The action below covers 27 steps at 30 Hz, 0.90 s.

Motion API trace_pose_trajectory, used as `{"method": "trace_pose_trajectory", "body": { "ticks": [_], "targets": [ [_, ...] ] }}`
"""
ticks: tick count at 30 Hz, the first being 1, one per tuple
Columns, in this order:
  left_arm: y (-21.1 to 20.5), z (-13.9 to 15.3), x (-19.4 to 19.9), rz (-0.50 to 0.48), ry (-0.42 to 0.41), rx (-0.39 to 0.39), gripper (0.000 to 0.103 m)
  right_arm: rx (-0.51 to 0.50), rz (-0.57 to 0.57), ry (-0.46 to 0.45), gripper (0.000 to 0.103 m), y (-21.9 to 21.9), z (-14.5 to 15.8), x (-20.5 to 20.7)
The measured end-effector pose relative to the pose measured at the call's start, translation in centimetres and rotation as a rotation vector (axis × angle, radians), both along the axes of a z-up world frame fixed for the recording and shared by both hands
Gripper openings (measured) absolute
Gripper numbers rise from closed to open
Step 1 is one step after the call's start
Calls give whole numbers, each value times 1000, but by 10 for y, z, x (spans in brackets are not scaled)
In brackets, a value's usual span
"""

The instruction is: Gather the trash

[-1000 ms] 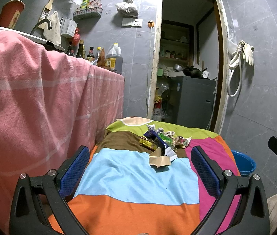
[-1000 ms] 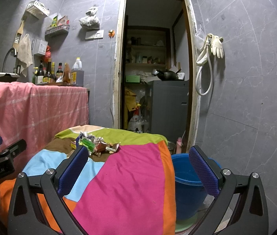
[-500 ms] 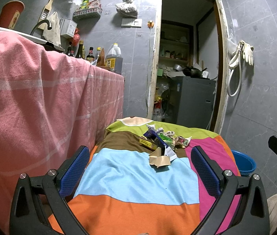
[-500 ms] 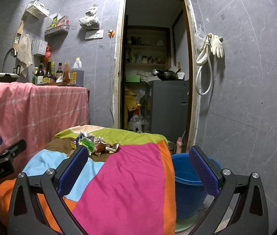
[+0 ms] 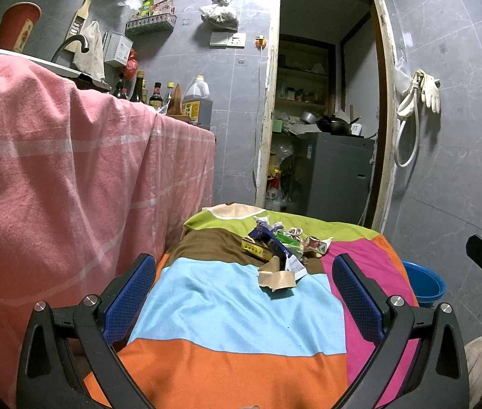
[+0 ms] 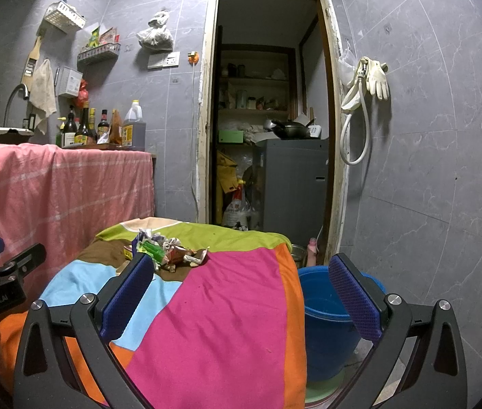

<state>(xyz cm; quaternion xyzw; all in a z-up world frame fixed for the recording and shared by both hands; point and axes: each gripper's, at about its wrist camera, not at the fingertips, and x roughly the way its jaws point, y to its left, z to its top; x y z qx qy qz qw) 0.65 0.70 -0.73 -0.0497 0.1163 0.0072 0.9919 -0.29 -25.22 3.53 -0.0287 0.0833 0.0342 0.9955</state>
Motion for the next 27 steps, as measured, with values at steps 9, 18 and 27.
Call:
{"method": "trace_pose_trajectory", "body": {
  "ticks": [9, 18, 27],
  "targets": [
    [0, 0, 0, -1, 1, 1, 101, 1, 0, 1, 103, 0, 0, 0],
    [0, 0, 0, 0, 1, 1, 101, 2, 0, 2, 103, 0, 0, 0],
    [-1, 1, 0, -2, 0, 2, 101, 5, 3, 2, 103, -1, 1, 1]
  ]
}}
